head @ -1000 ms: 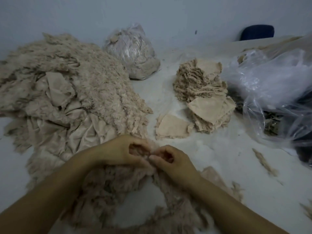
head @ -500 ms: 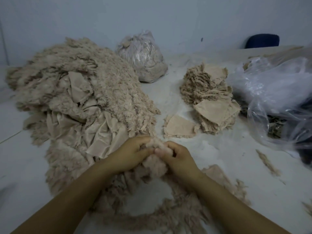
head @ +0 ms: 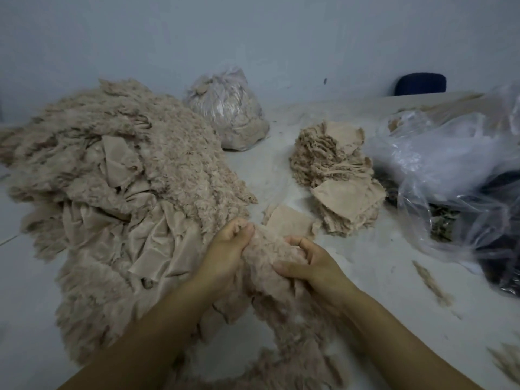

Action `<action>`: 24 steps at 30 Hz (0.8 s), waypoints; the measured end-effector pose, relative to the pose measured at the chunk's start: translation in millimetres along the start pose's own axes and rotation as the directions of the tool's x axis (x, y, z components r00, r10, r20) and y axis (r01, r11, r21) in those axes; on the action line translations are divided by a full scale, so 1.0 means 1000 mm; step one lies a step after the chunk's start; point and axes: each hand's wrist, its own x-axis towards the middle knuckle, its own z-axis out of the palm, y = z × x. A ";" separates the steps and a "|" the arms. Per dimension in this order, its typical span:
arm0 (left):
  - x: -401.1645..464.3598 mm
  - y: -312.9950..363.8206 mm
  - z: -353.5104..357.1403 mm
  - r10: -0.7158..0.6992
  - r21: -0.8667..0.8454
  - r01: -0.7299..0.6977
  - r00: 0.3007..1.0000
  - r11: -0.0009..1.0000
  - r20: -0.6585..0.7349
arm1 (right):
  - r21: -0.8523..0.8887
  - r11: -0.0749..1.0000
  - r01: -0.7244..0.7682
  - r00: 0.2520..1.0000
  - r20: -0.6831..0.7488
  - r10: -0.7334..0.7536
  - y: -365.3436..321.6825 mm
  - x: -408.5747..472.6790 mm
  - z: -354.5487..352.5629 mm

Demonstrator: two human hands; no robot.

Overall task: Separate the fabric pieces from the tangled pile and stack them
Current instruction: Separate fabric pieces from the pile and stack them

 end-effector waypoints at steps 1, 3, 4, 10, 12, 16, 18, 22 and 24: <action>0.000 0.002 0.002 0.047 0.073 -0.045 0.999 0.996 -0.019 | -0.005 1.000 -0.024 0.999 0.047 0.024 0.001 0.000 0.001; 0.001 0.002 0.002 0.146 0.274 -0.143 0.989 0.951 0.009 | 0.036 0.999 -0.037 0.993 0.113 0.033 0.005 0.000 0.003; 0.001 0.001 0.002 0.163 0.326 -0.170 0.985 0.930 0.047 | 0.057 0.998 -0.023 0.997 0.073 0.018 0.006 0.001 0.005; 0.000 0.002 -0.009 0.027 0.296 -0.061 0.993 0.953 0.119 | 0.037 0.991 0.130 0.928 -0.356 -0.108 -0.006 0.008 -0.002; 0.003 0.001 -0.016 0.034 0.513 -0.093 0.992 0.853 0.123 | 0.020 0.990 0.142 0.913 -0.390 -0.123 -0.012 0.008 -0.006; 0.000 0.000 -0.005 0.009 0.566 -0.115 0.982 0.816 0.186 | 0.046 0.981 0.187 0.912 -0.379 -0.156 -0.016 0.006 0.003; -0.005 -0.007 0.009 -0.043 0.530 -0.100 0.967 0.842 0.251 | 0.116 0.977 0.178 0.942 -0.309 -0.135 -0.017 0.005 0.010; -0.003 -0.009 0.018 0.068 0.377 -0.116 0.988 0.919 0.137 | 0.047 0.990 0.135 0.955 -0.274 -0.117 -0.025 0.002 0.007; -0.001 -0.001 0.014 0.011 0.317 -0.051 0.992 0.947 0.124 | -0.257 0.960 0.113 0.937 -0.293 -0.189 -0.024 0.002 -0.001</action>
